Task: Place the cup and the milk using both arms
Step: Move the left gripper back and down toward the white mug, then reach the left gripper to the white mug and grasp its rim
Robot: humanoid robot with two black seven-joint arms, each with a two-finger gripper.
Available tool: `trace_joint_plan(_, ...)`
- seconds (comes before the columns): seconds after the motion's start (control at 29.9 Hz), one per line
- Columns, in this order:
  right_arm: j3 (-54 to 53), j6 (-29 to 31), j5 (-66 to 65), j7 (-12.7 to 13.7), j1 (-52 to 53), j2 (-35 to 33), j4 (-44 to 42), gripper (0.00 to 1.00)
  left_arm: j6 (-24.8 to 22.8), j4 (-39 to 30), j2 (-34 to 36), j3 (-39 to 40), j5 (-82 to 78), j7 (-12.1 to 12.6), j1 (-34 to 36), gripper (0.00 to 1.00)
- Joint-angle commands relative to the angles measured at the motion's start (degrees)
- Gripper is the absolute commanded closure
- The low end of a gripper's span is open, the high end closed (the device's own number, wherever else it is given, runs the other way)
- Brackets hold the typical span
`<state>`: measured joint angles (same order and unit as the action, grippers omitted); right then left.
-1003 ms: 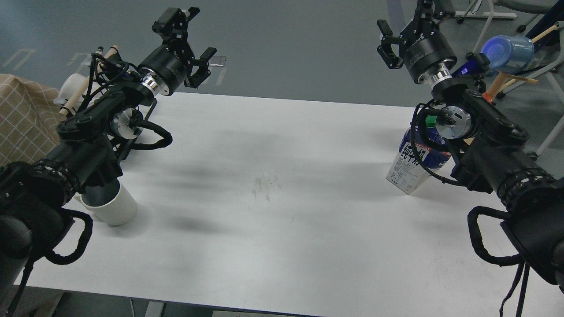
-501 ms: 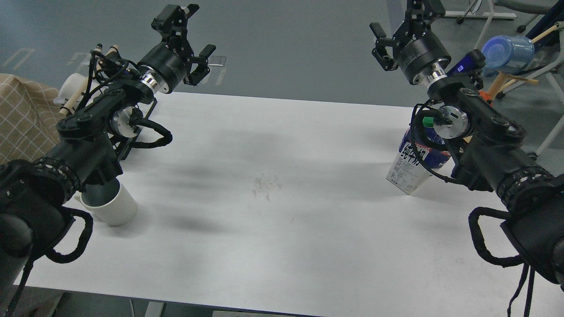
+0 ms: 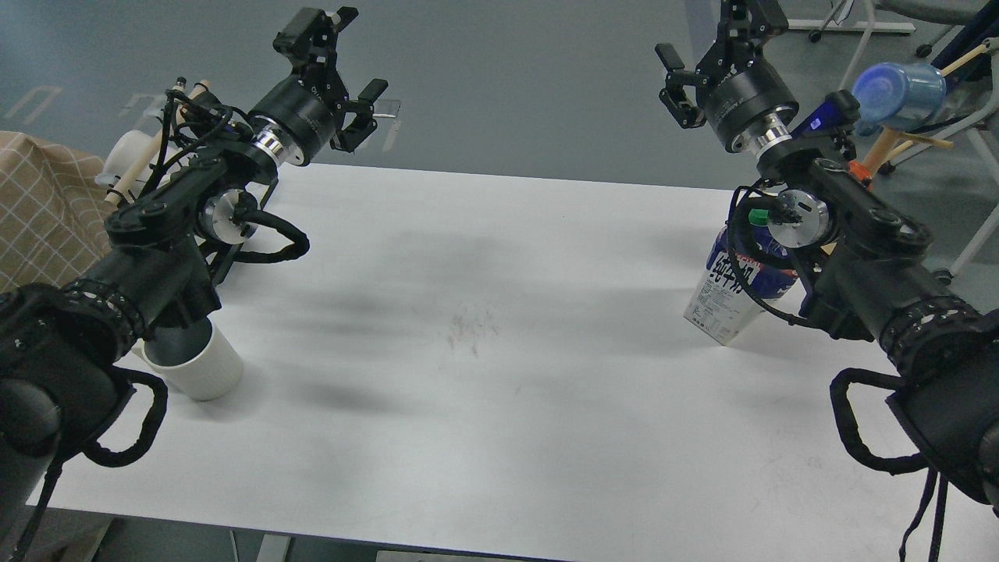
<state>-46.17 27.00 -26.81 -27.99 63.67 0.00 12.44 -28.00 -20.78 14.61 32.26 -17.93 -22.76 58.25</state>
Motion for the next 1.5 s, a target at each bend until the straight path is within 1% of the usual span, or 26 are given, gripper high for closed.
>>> trace_joint_plan(0.0,0.02,-0.01,0.0,-0.01,0.23,0.0,-0.05,0.0,0.0,-0.14,-0.1,0.0,0.0,-0.01,0.02,0.01)
trace_joint_plan(0.6,0.11,-0.01,0.0,-0.01,0.49,0.0,-0.14,0.0,0.0,-0.67,-0.9,-0.18,-1.05,-0.01,0.28,0.02)
trace_joint_plan(0.74,0.11,-0.01,0.0,-0.01,0.67,0.0,-0.05,0.0,0.0,-4.09,1.64,-1.4,-4.56,0.35,1.51,0.02)
trace_joint_plan(0.8,0.2,-0.01,0.0,-0.01,0.67,0.0,0.04,0.0,0.0,-9.52,6.99,-4.12,-10.25,0.52,2.74,0.02)
trace_joint_plan(0.84,0.2,-0.01,0.0,-0.01,0.67,0.0,0.04,0.0,0.0,-11.55,8.58,-4.83,-11.59,0.69,2.83,0.02)
trace_joint_plan(0.9,0.2,-0.01,0.0,-0.01,0.75,0.0,0.22,0.0,0.0,-21.1,16.03,-6.59,-16.93,1.05,3.09,0.02)
trace_joint_plan(0.94,0.2,-0.01,0.0,-0.01,0.75,0.0,0.22,0.0,0.0,-21.15,16.07,-6.59,-16.96,1.05,3.09,0.02)
trace_joint_plan(0.97,0.2,-0.01,0.0,-0.01,0.75,0.0,0.22,0.0,0.0,-25.93,20.24,-6.94,-20.44,1.4,3.01,0.02)
trace_joint_plan(1.0,0.29,0.07,0.0,-0.01,0.75,0.0,0.3,0.0,0.0,-28.42,22.29,-7.2,-22.39,1.57,2.92,0.02)
trace_joint_plan(1.07,0.29,0.07,0.0,-0.01,0.75,0.0,0.39,0.0,0.0,-38.67,30.88,-7.56,-31.42,1.58,1.78,0.02)
trace_joint_plan(1.1,0.2,0.07,0.0,-0.01,0.75,0.0,0.48,0.0,0.0,-41.25,33.27,-7.91,-33.99,1.49,1.43,0.02)
trace_joint_plan(1.14,0.29,0.07,0.0,-0.01,0.75,0.0,0.48,0.0,0.0,-45.89,38.17,-8.78,-39.32,1.4,0.64,0.02)
trace_joint_plan(1.2,0.29,0.07,0.0,-0.01,0.84,0.0,0.48,0.0,0.0,-50.31,42.94,-9.4,-44.62,1.31,-0.24,0.02)
trace_joint_plan(1.27,0.29,0.07,0.0,-0.01,0.75,0.0,0.48,0.0,0.0,-57.07,51.19,-9.49,-52.96,0.7,-2.87,0.02)
trace_joint_plan(1.3,0.29,0.07,0.0,-0.01,0.75,0.0,0.48,0.0,0.0,-58.14,52.7,-9.49,-54.91,0.52,-3.75,0.02)
trace_joint_plan(1.34,0.29,0.07,0.0,-0.01,0.75,0.0,0.48,0.0,0.0,-59.28,55.41,-9.49,-58.59,-0.35,-5.5,0.02)
trace_joint_plan(1.37,0.29,0.07,0.0,-0.01,0.75,0.0,0.48,0.0,0.0,-59.64,56.49,-9.49,-60.62,-1.05,-6.39,0.02)
trace_joint_plan(1.4,0.29,0.07,0.0,-0.01,0.67,0.0,0.48,0.0,0.0,-59.73,57.54,-9.49,-62.65,-1.93,-7.27,0.02)
trace_joint_plan(1.44,0.29,0.07,0.0,-0.01,0.67,0.0,0.57,0.0,0.0,-59.82,59.29,-9.58,-66.15,-4.29,-8.84,0.02)
trace_joint_plan(1.47,0.29,0.07,0.0,-0.01,0.58,0.0,0.65,0.0,0.0,-59.82,60.61,-9.84,-69.57,-5.24,-10.43,0.02)
